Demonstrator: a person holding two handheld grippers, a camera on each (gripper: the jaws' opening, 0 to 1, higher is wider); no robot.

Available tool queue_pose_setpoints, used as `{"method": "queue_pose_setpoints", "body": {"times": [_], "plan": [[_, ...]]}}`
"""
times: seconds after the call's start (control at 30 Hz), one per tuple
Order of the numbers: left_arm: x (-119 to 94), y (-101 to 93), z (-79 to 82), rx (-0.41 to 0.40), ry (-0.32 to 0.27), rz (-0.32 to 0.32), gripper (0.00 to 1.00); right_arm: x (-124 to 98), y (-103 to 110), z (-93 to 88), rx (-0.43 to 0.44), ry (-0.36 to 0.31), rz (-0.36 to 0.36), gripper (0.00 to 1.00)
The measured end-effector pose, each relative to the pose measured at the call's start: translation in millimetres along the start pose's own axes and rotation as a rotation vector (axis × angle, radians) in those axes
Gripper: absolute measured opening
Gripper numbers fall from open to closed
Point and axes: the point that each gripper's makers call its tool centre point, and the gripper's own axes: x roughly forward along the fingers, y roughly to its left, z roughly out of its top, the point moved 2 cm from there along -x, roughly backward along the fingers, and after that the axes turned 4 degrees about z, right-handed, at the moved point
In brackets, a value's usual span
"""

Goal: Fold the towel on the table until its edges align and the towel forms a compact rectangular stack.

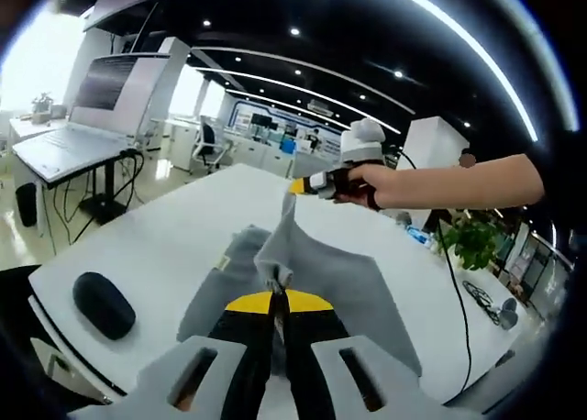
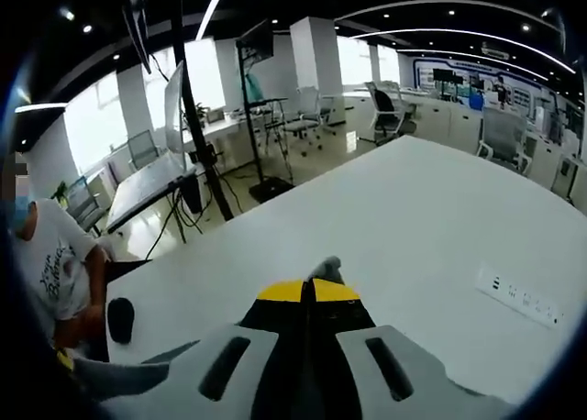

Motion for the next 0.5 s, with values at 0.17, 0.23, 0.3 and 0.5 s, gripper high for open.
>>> {"method": "queue_pose_setpoints", "body": {"times": [0.17, 0.23, 0.3, 0.5], "plan": [[5.9, 10.8, -9.8, -0.032, 0.004, 0.039, 0.03, 13.2, -0.8, -3.6, 0.021, 0.007, 0.008, 0.00], [9.0, 13.2, -14.1, -0.040, 0.013, 0.046, 0.03, 22.9, -1.8, -8.9, 0.025, 0.015, 0.009, 0.00], [11.7, 17.2, -17.8, -0.047, 0.016, 0.055, 0.03, 28.2, -2.2, -13.2, 0.028, 0.025, 0.009, 0.00], [20.6, 32.3, -25.7, -0.076, 0.026, 0.076, 0.03, 42.0, -1.9, -23.4, 0.016, 0.057, 0.011, 0.00]]}}
